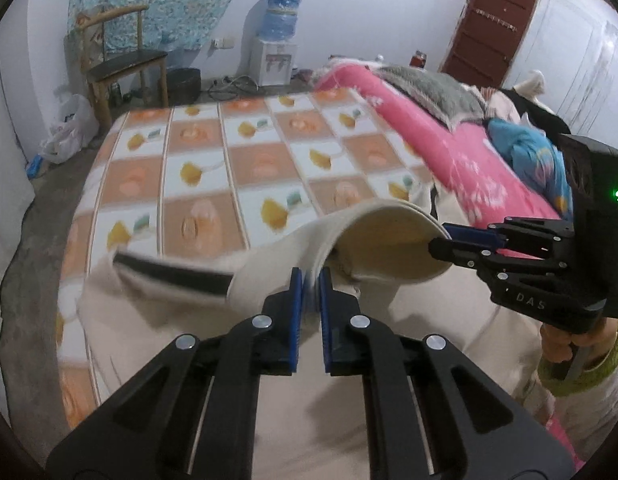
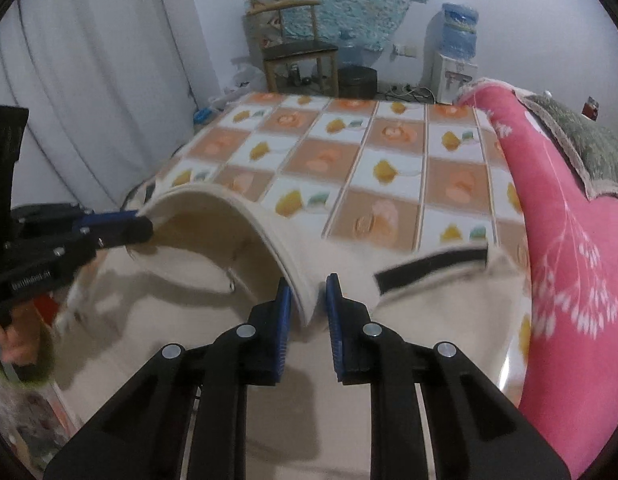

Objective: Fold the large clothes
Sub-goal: 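Lift the collar with both tools and fold it toward the hem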

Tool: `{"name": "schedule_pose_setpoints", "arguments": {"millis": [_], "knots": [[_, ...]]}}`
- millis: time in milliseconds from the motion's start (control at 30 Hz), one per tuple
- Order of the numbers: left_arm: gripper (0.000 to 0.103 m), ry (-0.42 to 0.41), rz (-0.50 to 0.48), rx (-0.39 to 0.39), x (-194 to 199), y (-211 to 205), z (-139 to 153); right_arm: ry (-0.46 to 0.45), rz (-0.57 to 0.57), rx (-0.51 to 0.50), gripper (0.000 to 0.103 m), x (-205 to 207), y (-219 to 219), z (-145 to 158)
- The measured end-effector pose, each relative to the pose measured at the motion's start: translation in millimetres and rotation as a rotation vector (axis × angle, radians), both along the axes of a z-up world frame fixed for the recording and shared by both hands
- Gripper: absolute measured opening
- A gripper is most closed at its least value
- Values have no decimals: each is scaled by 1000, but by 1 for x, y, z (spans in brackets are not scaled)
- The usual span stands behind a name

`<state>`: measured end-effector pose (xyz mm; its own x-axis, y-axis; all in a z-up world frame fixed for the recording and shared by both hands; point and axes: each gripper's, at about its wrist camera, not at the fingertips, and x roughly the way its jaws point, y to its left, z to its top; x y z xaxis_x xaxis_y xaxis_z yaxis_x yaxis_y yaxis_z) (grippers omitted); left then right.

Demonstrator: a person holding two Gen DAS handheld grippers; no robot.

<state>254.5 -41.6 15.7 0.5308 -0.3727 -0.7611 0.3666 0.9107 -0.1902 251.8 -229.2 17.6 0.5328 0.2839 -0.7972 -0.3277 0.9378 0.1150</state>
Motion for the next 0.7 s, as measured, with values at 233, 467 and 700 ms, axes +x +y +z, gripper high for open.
{"name": "schedule_pose_setpoints", "arguments": {"millis": [233,467,700], "knots": [[25,143,56,34,-26,25,-62,178,-39,-20,33,-24,-23,-54],[25,36,93,-116,-38,70,-21,48,-77,108,33,-38,-58,5],[25,48,94,-117,13,18,-21,67,-45,161,33,15,-2,-11]]}}
